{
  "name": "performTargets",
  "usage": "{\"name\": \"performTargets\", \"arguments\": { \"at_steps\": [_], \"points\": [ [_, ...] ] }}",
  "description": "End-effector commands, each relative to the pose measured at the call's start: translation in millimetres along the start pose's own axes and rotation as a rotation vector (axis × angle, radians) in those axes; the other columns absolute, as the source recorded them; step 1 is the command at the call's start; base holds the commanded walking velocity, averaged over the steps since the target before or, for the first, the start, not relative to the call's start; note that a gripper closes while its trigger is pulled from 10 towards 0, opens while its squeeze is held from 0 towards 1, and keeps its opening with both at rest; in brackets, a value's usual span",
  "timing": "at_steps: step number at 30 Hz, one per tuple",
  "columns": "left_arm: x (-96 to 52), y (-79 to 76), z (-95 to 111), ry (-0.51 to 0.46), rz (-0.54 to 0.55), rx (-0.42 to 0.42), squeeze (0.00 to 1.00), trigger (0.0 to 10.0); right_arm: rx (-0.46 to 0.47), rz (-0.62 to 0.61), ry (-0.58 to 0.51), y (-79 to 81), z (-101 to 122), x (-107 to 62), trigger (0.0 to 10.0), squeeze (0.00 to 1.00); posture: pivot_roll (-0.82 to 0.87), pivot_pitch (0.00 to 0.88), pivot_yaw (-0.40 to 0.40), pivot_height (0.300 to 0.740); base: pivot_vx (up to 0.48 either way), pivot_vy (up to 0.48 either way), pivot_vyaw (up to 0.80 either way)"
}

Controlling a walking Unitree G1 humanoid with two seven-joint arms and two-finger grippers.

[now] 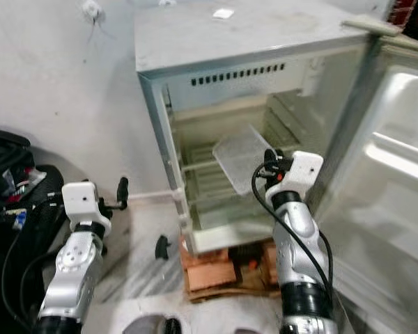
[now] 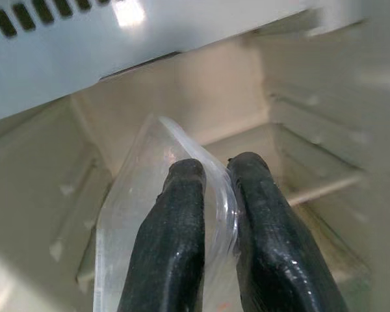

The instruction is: Restocking fridge

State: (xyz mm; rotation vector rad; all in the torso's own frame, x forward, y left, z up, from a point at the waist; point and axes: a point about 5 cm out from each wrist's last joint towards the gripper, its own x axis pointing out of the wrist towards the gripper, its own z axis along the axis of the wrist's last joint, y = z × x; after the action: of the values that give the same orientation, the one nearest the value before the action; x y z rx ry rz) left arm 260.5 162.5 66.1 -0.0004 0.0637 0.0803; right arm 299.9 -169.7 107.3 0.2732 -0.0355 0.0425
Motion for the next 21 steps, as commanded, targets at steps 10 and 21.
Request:
{"name": "performTargets", "arguments": {
  "at_steps": [10,21],
  "points": [
    [-0.5,9.5,0.8,-0.002,0.023,0.014,0.00,10.0,-0.006,0.064,-0.012,12.3,1.9,3.2,10.0,0.00,-0.02,0.000,0.064,0.740,0.000,0.000,0.15],
    [-1.2,7.5,1.3,-0.009,0.005,0.012,0.00,10.0,-0.008,0.051,-0.012,12.2,1.8,4.4,10.0,0.00,-0.03,0.000,0.064,0.740,0.000,0.000,0.50]
  ]
}}
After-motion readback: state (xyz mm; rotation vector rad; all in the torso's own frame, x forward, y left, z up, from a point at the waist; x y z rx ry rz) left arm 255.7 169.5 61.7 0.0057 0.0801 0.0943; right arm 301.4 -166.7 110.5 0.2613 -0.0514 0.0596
